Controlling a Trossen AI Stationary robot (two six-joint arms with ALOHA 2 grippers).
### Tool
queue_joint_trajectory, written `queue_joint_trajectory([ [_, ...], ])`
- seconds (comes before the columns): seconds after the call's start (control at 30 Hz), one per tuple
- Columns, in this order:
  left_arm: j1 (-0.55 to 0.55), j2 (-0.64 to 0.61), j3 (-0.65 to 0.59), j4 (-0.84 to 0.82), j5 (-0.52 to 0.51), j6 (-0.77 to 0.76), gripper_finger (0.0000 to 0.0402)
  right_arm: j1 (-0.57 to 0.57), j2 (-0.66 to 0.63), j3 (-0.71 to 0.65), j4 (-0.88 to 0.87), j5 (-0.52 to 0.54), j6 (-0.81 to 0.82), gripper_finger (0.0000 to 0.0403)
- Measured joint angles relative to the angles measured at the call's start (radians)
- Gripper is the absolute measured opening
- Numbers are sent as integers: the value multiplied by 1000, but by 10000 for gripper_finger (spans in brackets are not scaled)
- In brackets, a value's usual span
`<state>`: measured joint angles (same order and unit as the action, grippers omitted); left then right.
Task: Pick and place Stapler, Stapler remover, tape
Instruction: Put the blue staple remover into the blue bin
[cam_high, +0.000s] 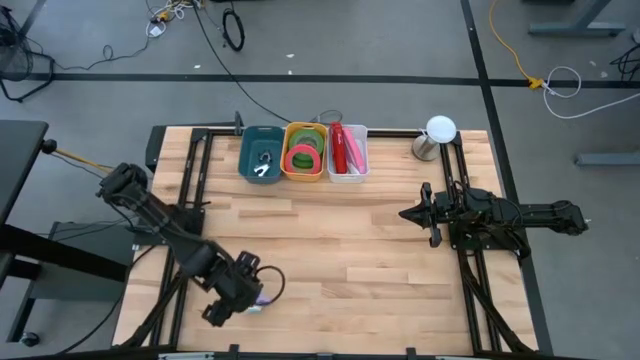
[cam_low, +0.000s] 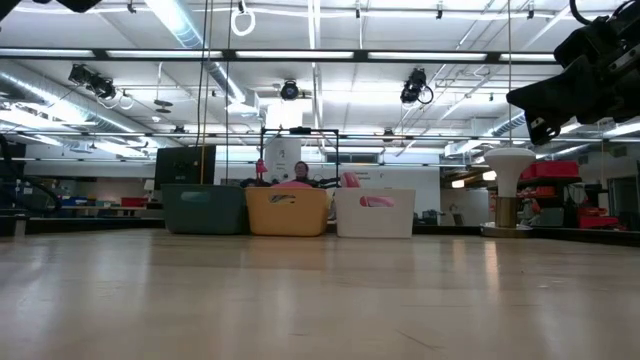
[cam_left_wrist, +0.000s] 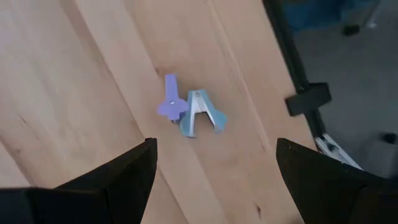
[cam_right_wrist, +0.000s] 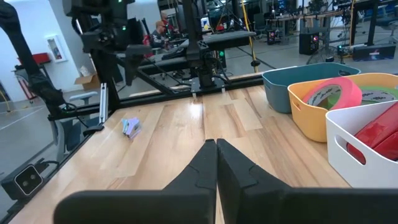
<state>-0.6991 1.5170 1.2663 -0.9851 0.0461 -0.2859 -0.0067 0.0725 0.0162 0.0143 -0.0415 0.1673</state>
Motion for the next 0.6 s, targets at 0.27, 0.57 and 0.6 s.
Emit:
queue_joint_trajectory([
  [0.27,-70,61,0,100,-120,-50,328,0,0,0,0,0,0,7],
  [0.57,-87,74,-124,274,-125,-183,328,0,0,0,0,0,0,7],
  [0.6,-87,74,-138,283,-125,-197,328,0,0,0,0,0,0,7],
])
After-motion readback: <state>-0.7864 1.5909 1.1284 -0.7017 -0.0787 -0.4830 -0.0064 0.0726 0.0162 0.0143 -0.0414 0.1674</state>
